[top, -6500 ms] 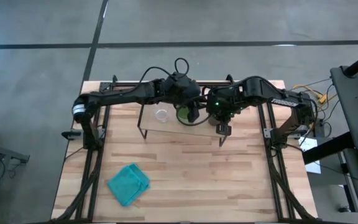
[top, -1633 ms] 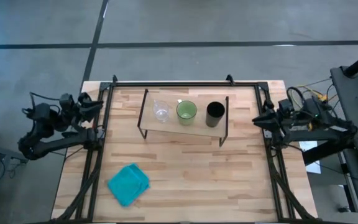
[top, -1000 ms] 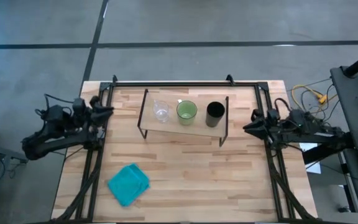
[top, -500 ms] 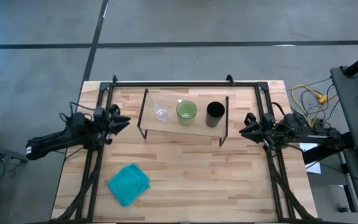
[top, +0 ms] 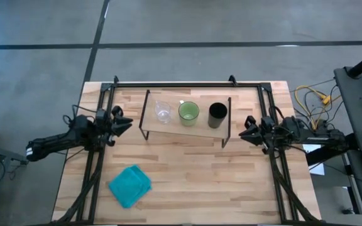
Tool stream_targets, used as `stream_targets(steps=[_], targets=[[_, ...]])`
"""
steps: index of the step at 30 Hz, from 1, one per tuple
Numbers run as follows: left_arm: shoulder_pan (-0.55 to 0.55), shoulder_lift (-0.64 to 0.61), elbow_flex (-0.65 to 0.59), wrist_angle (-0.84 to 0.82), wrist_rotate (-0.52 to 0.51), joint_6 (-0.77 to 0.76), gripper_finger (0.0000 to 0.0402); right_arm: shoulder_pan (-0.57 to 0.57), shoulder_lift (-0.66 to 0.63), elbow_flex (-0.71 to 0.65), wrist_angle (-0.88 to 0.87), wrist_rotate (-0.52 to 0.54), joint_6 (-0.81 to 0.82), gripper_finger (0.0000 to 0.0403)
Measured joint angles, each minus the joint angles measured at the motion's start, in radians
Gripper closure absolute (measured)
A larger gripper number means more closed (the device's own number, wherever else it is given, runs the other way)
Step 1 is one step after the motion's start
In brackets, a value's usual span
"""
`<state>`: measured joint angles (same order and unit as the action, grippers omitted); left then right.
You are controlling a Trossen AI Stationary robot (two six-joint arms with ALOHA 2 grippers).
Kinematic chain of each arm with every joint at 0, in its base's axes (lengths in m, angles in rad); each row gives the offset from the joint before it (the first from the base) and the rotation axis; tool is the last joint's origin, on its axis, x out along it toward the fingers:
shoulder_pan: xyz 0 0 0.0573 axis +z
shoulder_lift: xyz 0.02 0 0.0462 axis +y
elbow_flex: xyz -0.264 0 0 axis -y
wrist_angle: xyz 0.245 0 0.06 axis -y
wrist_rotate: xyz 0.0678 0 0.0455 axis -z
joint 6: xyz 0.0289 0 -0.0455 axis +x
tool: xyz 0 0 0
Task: Stack small to large cups/mugs on shelf
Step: Return to Home Position
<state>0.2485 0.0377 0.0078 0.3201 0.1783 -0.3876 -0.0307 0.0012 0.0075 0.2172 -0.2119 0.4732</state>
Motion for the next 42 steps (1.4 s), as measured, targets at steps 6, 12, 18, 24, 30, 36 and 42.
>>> stream_targets(steps=[6,12,18,24,30,36,42], targets=[[0.000,0.003,0.000,-0.090,-0.006,-0.025,0.0311,0.000,0.002,0.001,-0.003,0.003,-0.003,0.0326],[0.000,0.008,-0.001,-0.200,-0.021,-0.052,0.0311,0.000,0.002,0.001,-0.011,0.003,-0.010,0.0329],[0.000,0.008,-0.002,-0.213,-0.027,-0.044,0.0311,0.000,0.003,0.001,-0.076,0.003,-0.010,0.0335],[0.000,0.017,-0.002,-0.280,-0.035,-0.051,0.0311,0.000,0.003,0.001,-0.090,0.003,-0.009,0.0328],[0.000,0.023,-0.003,-0.281,-0.044,-0.050,0.0311,0.000,0.011,0.002,-0.167,0.003,-0.004,0.0324],[0.000,0.022,-0.003,-0.282,-0.047,-0.050,0.0311,0.000,0.045,0.002,-0.183,0.003,0.022,0.0329],[0.000,0.020,-0.003,-0.282,-0.048,-0.051,0.0311,0.000,0.060,0.002,-0.183,0.003,0.042,0.0334]])
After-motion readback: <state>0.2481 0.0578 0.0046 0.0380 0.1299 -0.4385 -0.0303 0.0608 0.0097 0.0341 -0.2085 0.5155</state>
